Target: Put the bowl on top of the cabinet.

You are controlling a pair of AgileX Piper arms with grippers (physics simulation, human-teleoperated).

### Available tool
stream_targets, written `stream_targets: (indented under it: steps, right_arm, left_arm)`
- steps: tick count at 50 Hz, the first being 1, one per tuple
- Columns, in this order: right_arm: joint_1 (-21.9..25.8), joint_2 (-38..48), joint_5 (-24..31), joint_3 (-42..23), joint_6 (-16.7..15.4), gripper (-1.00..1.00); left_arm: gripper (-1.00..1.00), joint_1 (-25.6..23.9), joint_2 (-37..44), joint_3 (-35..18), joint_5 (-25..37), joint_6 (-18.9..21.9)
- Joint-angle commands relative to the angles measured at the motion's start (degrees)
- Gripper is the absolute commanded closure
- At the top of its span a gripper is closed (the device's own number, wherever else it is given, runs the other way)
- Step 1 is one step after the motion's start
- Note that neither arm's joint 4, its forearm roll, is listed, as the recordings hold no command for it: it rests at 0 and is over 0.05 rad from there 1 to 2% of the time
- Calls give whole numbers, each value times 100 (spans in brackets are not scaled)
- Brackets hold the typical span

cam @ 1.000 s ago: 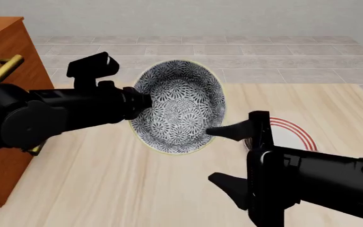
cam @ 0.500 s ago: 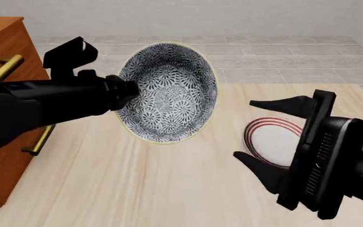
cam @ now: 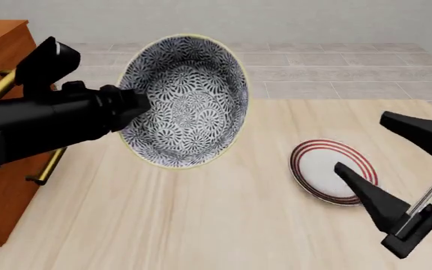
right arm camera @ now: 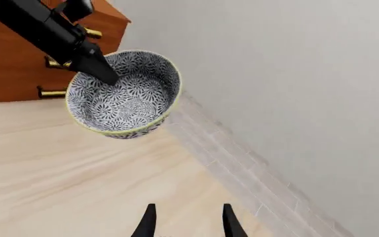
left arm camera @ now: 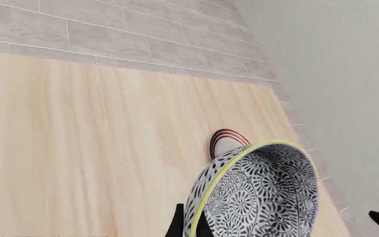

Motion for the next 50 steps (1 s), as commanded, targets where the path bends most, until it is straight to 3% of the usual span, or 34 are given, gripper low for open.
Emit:
stream_targets:
  steps: [1, 12, 22, 50]
  right_arm:
    - [-708, -1312, 15, 603, 1056, -100]
    - [-1296, -1842, 42, 1134, 1903, -100]
    - [-1727, -2179, -37, 1465, 2326, -100]
    - [-2404, -2458, -656, 2425, 2681, -100]
  left_arm:
    - [100, 31, -446, 81, 54, -171]
    - [100, -20, -935, 33, 310, -296]
    - [100, 50, -1221, 106, 363, -490]
    - [100, 237, -1927, 110, 559, -686]
